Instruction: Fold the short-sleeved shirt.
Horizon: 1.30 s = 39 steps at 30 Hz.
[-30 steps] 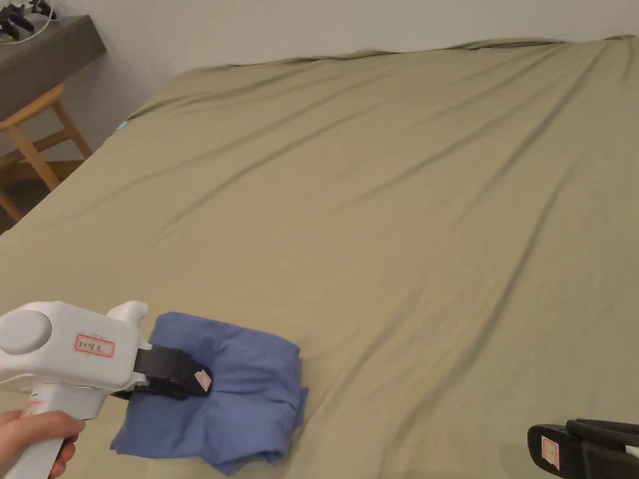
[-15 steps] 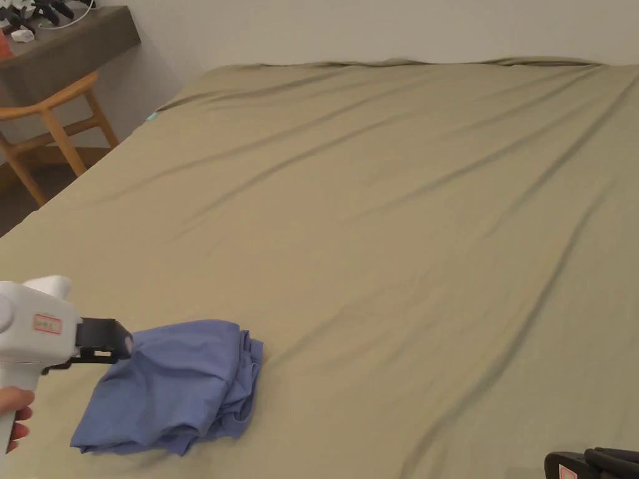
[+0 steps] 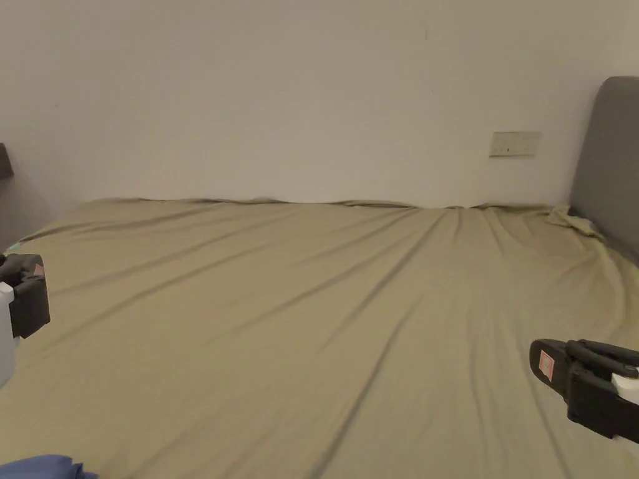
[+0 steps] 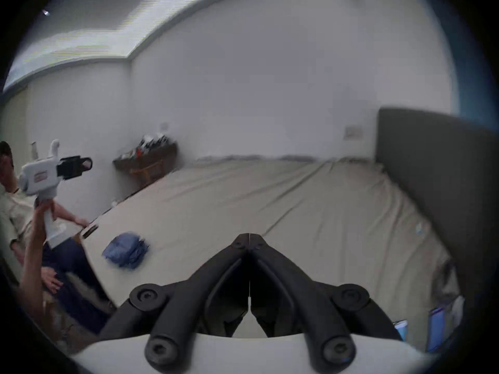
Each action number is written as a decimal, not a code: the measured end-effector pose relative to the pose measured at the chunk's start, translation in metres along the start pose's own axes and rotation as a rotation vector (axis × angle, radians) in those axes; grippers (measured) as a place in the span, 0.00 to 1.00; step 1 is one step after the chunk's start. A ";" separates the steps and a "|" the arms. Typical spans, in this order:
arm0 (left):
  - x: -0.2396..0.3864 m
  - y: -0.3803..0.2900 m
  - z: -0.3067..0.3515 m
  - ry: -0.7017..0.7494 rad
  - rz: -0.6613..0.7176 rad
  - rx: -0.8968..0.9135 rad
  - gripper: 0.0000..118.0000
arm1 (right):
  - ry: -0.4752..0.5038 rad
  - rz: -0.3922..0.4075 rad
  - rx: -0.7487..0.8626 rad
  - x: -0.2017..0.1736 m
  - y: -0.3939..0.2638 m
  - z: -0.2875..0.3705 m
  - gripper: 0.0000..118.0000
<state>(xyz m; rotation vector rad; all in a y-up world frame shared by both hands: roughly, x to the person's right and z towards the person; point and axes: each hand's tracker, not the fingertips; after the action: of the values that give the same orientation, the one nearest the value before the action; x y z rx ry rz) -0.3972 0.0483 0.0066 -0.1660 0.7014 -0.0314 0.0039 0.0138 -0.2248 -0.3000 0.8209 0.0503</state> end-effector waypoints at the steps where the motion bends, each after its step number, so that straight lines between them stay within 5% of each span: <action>1: 0.014 0.008 0.001 -0.044 0.023 0.020 0.00 | -0.041 0.035 0.048 0.003 0.012 0.008 0.02; 7: 0.076 0.044 0.002 -0.102 0.037 0.037 0.00 | -0.154 0.043 0.208 0.033 0.063 0.028 0.02; 11: 0.095 0.052 0.009 -0.109 0.007 0.038 0.00 | -0.135 0.017 0.244 0.044 0.076 0.030 0.02; 14: 0.101 0.055 0.015 -0.089 -0.012 0.048 0.02 | -0.212 0.071 0.266 0.044 0.083 0.025 0.02; 15: 0.099 0.055 0.018 -0.092 -0.004 0.056 0.09 | -0.213 0.072 0.272 0.043 0.084 0.022 0.02; 16: 0.099 0.057 0.017 -0.092 0.009 0.065 0.42 | -0.212 0.065 0.284 0.043 0.085 0.021 0.17; 17: 0.098 0.058 0.017 -0.097 0.017 0.059 0.78 | -0.217 0.059 0.287 0.044 0.086 0.020 0.49; 18: 0.096 0.058 0.018 -0.111 0.028 0.043 0.97 | -0.216 0.049 0.266 0.044 0.088 0.015 0.83; 19: 0.095 0.058 0.020 -0.138 0.033 0.051 0.99 | -0.223 0.042 0.231 0.043 0.089 0.011 1.00; 29: 0.092 0.060 0.025 -0.086 0.021 0.105 0.99 | -0.242 0.118 0.217 0.030 0.073 -0.004 1.00; 39: 0.091 0.054 0.012 -0.059 0.000 0.099 0.99 | -0.255 0.109 0.237 0.026 0.071 -0.011 1.00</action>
<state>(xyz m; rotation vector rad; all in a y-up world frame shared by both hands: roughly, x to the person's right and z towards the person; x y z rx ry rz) -0.3212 0.0954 -0.0512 -0.0719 0.6399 -0.0610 0.0030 0.0765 -0.2682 -0.0227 0.5823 0.0907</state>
